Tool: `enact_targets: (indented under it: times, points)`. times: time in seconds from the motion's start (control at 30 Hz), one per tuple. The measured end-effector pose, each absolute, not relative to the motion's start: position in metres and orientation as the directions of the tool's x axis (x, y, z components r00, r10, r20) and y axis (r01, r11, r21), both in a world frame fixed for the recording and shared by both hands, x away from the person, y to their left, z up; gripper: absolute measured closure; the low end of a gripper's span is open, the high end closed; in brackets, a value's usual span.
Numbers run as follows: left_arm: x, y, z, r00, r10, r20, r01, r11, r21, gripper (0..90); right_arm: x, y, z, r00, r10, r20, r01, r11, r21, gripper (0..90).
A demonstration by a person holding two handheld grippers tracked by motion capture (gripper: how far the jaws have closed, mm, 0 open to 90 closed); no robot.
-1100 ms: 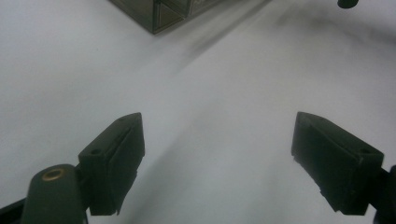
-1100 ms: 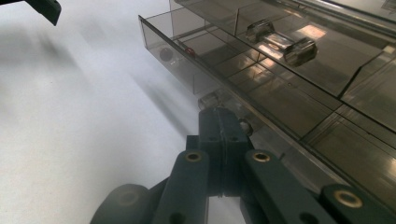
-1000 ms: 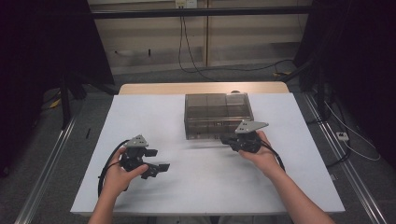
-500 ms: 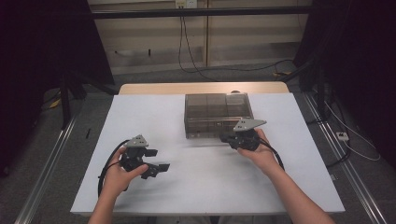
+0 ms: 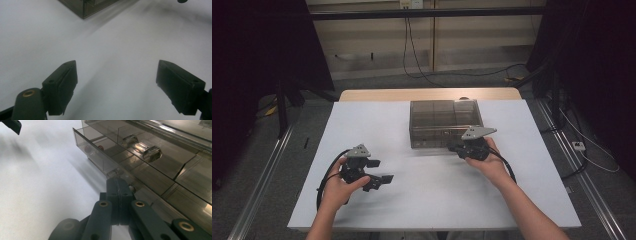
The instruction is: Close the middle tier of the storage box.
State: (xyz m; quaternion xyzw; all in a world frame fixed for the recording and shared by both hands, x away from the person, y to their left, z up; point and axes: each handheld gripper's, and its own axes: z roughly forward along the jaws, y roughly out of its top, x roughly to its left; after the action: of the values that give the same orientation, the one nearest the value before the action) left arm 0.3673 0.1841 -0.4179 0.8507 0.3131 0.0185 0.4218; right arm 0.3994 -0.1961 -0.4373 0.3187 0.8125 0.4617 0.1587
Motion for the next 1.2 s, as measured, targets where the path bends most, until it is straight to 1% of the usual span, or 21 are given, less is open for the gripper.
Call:
enact_targets:
  times: [0.83,1.13,1.2]
  points:
    - [0.371,0.179,-0.416,0.808,0.538,-0.241,0.514,-0.444,0.734,17.6,0.403,-0.199,-0.439,-0.741,0.67,0.035,0.373,0.368,0.852,90.0]
    - [0.37,0.179,-0.417,0.812,0.533,-0.236,0.509,-0.451,0.733,17.5,0.411,-0.205,-0.442,-0.712,0.702,0.027,0.38,0.352,0.855,90.0]
    - [0.37,0.179,-0.417,0.812,0.533,-0.238,0.511,-0.451,0.732,17.5,0.412,-0.206,-0.442,-0.71,0.703,0.041,0.387,0.341,0.857,90.0]
